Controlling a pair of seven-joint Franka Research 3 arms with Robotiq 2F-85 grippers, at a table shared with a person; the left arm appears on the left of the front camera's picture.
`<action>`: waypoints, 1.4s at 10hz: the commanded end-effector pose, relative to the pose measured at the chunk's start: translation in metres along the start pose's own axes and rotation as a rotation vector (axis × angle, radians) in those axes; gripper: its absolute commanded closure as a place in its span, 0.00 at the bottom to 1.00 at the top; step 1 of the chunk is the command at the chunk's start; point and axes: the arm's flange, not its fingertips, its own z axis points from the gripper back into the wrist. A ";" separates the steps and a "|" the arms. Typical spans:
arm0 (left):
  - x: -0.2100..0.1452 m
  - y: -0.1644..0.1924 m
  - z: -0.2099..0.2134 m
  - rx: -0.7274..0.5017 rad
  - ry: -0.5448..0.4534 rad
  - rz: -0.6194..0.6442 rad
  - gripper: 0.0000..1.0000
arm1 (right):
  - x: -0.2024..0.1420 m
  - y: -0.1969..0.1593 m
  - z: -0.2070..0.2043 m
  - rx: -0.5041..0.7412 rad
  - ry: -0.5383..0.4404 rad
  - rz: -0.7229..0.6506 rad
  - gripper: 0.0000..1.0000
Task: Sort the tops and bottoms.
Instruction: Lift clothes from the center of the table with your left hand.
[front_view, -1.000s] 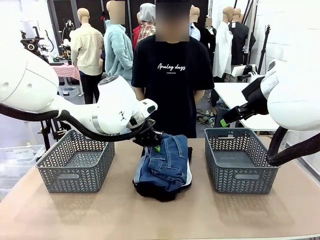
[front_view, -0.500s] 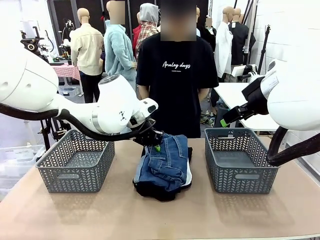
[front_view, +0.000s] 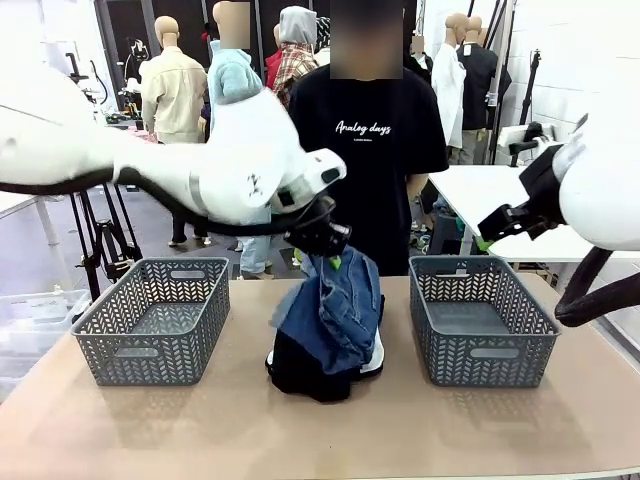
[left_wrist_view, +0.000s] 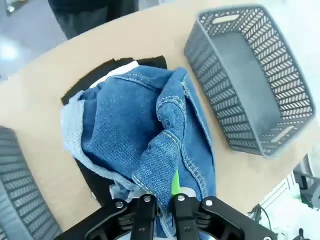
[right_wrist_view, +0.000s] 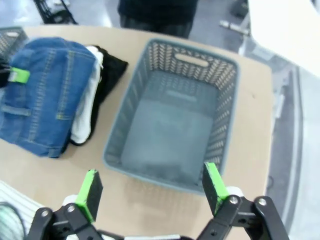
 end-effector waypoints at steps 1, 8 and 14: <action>0.028 -0.026 0.023 0.111 0.014 0.009 1.00 | -0.047 -0.002 -0.001 -0.023 0.052 -0.069 0.00; 0.041 -0.040 0.064 0.165 0.000 -0.007 1.00 | -0.027 -0.030 0.011 -0.003 0.167 -0.122 0.00; 0.092 -0.112 0.166 0.299 0.032 0.019 1.00 | -0.085 -0.040 0.031 0.057 0.253 -0.188 0.00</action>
